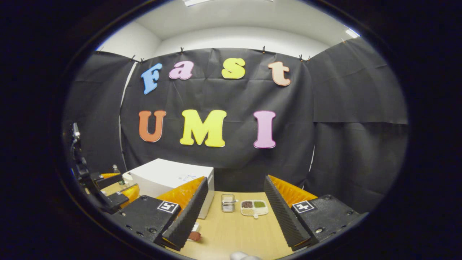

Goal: Open the microwave oven with the left hand, put the food in, and close the microwave oven.

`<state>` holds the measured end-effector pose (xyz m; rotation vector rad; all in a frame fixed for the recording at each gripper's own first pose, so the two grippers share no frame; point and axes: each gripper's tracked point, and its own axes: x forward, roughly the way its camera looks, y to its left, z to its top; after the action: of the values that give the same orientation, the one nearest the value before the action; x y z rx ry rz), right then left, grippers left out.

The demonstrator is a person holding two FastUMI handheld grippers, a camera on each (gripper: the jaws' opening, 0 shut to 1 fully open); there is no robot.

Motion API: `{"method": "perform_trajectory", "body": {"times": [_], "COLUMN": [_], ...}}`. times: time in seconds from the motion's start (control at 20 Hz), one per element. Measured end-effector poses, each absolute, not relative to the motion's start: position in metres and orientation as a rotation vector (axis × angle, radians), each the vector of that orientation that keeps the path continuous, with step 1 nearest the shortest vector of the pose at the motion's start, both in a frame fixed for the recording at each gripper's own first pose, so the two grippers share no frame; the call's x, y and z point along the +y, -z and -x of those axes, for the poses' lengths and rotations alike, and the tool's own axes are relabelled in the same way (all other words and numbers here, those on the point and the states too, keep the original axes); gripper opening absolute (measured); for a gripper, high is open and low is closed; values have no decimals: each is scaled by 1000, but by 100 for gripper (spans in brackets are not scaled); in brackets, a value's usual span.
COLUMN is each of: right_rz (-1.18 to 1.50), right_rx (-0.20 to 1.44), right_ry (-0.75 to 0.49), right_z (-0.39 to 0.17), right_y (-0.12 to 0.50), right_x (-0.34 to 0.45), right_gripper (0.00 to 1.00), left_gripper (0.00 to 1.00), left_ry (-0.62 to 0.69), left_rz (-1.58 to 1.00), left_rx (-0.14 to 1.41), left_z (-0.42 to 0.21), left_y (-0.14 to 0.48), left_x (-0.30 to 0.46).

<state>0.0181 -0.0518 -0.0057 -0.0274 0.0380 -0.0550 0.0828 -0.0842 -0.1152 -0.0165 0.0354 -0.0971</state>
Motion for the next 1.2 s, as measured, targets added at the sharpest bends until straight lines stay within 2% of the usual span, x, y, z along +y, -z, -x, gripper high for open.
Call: {"method": "perform_trajectory", "body": {"times": [0.25,0.7,0.85,0.9,0.95,1.0,1.05,1.1,1.15,1.2], "right_rz": [17,104,107,106,104,102,101,99,99,98], "right_rx": [97,139,151,155,157,159,158,156,153,154], "right_ry": [97,175,184,191,192,196,198,200,201,200], "right_z": [-13,-7,-7,-7,-7,-6,-5,-5,-5,-6], "right_y": [27,35,40,41,43,43,42,43,42,43], "right_x": [-75,-108,-112,-114,-115,-116,-116,-116,-115,-115], "right_gripper": [99,100,99,99,100,95,100,100,96,96], "left_gripper": [95,96,91,81,61,60,58,41,24,27], "left_ry": [152,106,112,102,109,112,132,112,113,113], "left_rz": [37,64,68,59,60,60,63,52,62,70], "left_rx": [71,163,203,209,209,210,203,203,202,197], "left_z": [-125,-213,-221,-223,-225,-227,-228,-231,-232,-231], "left_y": [169,247,264,266,269,270,269,269,271,270], "left_x": [-133,-148,-152,-150,-151,-151,-155,-149,-150,-150]}}
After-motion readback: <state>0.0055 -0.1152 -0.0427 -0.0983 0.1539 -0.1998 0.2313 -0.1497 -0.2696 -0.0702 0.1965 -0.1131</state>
